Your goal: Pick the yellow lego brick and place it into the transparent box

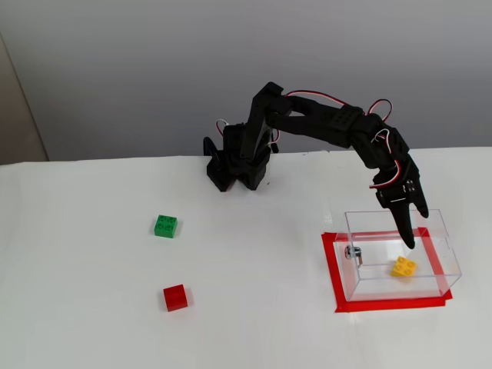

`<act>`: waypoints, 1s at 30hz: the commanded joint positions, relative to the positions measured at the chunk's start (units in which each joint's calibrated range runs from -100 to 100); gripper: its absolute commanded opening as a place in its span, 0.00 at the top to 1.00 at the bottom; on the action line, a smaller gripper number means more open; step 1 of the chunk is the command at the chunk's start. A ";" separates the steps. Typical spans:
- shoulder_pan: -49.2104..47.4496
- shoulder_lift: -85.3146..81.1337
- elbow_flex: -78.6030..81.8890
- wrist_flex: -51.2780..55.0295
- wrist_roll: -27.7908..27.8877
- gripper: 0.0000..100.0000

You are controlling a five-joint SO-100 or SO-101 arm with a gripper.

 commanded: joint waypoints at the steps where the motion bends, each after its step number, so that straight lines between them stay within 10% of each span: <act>1: -0.16 -0.66 -0.30 0.25 -0.05 0.61; 30: 16.18 -26.37 22.48 0.34 0.27 0.91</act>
